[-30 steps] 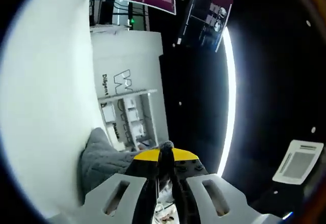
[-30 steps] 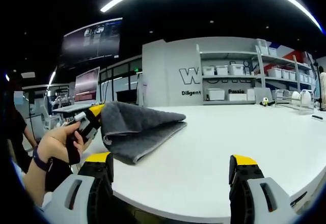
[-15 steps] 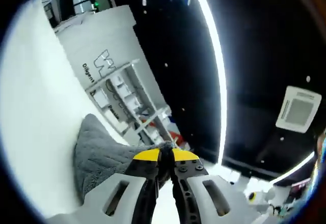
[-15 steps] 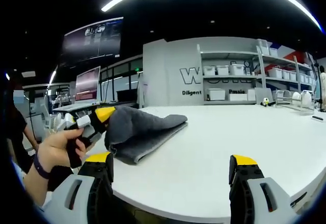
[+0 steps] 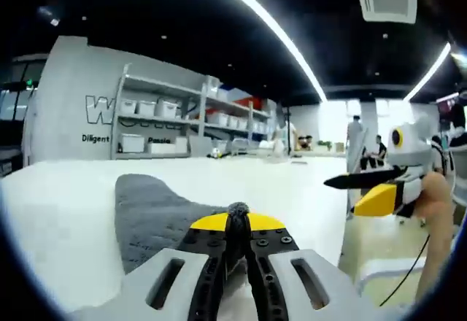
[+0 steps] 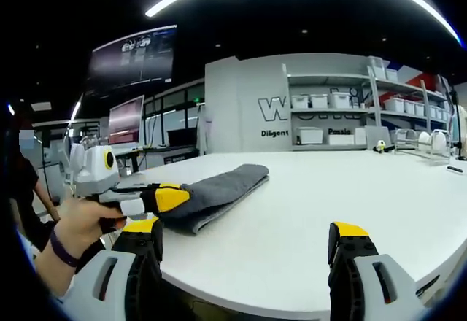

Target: Open the folded towel by lifting each exposed corner and separating the folded layers until the towel lies flat within the target outline without major curled edges

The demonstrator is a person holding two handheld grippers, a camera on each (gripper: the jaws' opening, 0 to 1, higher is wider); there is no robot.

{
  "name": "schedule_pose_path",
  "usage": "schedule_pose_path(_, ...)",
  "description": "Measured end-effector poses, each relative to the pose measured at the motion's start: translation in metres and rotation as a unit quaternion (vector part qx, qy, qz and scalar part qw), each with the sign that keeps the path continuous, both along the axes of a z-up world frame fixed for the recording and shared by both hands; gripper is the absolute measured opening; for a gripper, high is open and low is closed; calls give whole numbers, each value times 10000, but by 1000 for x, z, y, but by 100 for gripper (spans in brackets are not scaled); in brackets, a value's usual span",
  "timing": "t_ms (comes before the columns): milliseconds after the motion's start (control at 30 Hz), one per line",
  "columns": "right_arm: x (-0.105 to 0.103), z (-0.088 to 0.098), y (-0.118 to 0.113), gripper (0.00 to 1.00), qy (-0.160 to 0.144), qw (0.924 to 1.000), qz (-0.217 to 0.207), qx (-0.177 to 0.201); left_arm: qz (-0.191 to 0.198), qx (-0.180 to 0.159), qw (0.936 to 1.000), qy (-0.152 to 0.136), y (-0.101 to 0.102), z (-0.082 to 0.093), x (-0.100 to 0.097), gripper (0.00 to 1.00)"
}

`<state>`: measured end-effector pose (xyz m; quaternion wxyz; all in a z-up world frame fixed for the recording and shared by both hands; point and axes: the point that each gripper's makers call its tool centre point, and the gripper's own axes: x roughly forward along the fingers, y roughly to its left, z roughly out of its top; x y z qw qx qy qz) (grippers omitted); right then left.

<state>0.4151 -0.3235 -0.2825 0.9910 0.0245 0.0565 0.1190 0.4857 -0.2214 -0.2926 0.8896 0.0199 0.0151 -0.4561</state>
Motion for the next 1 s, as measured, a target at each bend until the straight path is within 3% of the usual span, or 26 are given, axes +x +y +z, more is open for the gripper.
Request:
schedule_pose_path(133, 0, 0, -2, 96, -2, 10000, -25, 17, -39, 623, 9979, -149, -4, -15, -4, 6)
schedule_pose_path(333, 0, -1, -1, 96, 5, 10000, -16, 10, -37, 640, 9978, -184, -2, -15, -5, 7)
schedule_pose_path(600, -1, -2, -2, 96, -15, 10000, 14, 20, 24, 527, 9983, -240, 10, -2, -7, 12)
schedule_pose_path(667, -3, -1, -5, 96, -49, 9999, 49, 113, -69, 407, 9991, -27, 11, 0, -12, 13)
schedule_pose_path(833, -2, -2, -19, 96, -61, 9996, -171, 220, 53, -165, 9994, -303, 19, 24, -20, 18)
schedule_pose_path(1000, 2, -4, -7, 96, 26, 9999, -35, 132, 445, -521, 9970, -368, 42, 40, -20, 32)
